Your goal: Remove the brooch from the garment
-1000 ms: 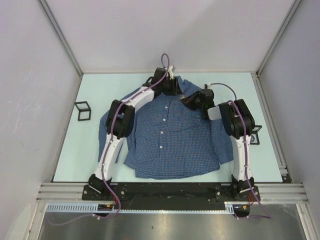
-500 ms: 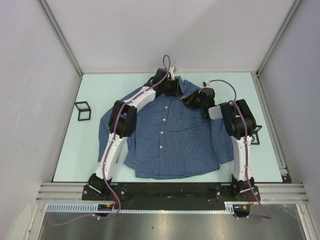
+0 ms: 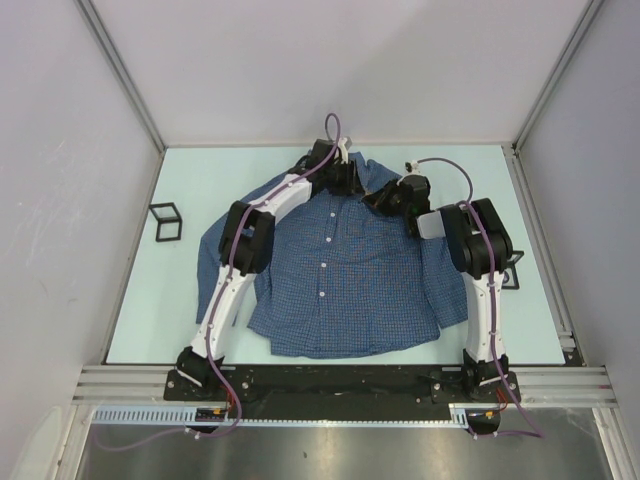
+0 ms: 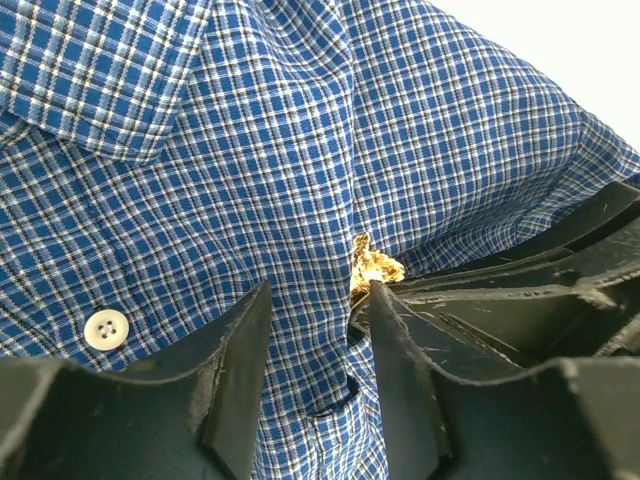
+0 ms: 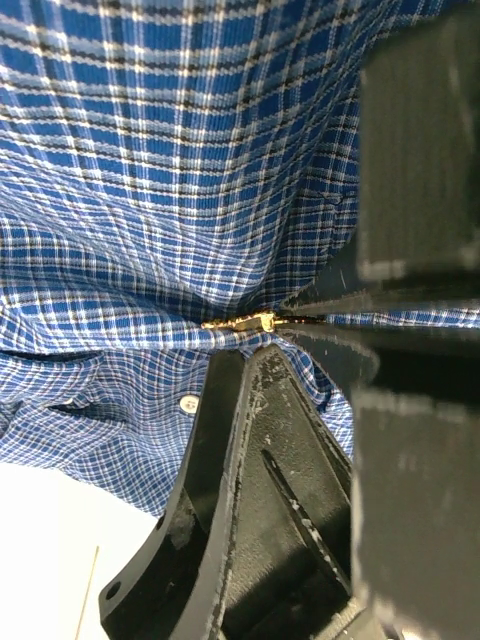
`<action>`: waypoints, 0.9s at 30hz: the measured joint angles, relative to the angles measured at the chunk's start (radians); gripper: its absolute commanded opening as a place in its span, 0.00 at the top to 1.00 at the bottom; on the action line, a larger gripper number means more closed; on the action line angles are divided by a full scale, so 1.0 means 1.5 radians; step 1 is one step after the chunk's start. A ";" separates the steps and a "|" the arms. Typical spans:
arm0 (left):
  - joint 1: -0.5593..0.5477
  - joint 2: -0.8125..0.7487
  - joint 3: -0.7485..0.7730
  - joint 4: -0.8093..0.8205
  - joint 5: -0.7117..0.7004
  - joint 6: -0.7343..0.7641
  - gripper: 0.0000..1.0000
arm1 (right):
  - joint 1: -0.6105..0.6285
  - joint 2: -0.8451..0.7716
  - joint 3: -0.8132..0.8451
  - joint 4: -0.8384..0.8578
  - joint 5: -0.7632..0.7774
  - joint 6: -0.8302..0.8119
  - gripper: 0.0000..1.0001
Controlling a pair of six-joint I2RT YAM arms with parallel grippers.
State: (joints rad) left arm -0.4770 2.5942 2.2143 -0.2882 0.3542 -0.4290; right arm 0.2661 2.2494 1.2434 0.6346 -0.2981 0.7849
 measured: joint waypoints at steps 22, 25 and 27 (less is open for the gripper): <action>0.002 0.001 -0.005 0.022 0.001 -0.018 0.42 | -0.017 -0.001 -0.021 0.035 -0.016 0.030 1.00; 0.002 0.001 -0.005 0.022 -0.001 -0.018 0.40 | -0.017 -0.001 -0.021 0.041 -0.019 0.030 1.00; 0.002 0.001 -0.005 0.020 -0.002 -0.017 0.44 | -0.017 -0.001 -0.022 0.048 -0.022 0.031 1.00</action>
State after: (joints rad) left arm -0.4744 2.5961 2.2074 -0.2584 0.3515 -0.4541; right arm 0.2405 2.2475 1.2110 0.7067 -0.3317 0.8310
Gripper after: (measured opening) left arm 0.599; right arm 0.009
